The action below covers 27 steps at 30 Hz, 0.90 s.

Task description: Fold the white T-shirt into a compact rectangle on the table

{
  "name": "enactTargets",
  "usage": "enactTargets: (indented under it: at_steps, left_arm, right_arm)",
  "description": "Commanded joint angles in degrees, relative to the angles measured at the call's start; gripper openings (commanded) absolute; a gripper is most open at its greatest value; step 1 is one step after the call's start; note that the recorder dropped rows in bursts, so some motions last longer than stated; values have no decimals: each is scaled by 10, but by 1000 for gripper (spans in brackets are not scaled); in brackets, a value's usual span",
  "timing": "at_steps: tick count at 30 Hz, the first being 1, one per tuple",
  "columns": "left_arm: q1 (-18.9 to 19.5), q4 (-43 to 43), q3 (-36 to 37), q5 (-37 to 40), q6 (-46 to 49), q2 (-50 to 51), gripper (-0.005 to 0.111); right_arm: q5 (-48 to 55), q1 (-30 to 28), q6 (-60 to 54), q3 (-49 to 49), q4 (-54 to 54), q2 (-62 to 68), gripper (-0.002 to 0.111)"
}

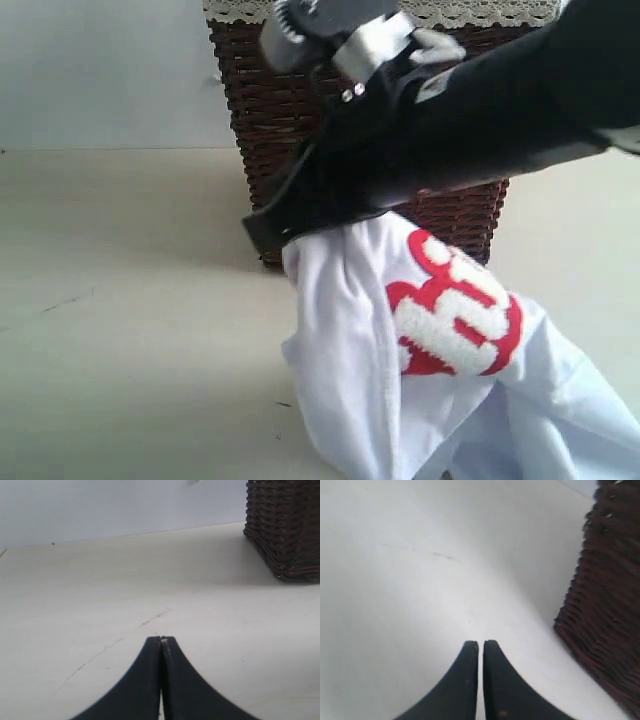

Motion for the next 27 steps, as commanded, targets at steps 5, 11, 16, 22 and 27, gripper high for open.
enactTargets:
  at_steps: [5, 11, 16, 22, 27]
  left_arm:
    - [-4, -3, 2, -8, 0, 2, 0]
    - [-4, -3, 2, -8, 0, 2, 0]
    - [-4, -3, 2, -8, 0, 2, 0]
    - [-4, -3, 2, -8, 0, 2, 0]
    - [-4, -3, 2, -8, 0, 2, 0]
  right_arm:
    - [53, 17, -8, -77, -5, 99, 32]
    - [153, 17, -5, -142, -21, 72, 51]
    - [242, 17, 146, -175, -201, 24, 48]
    - [380, 17, 269, -152, -342, -5, 48]
    - [339, 17, 259, -98, -328, -29, 38]
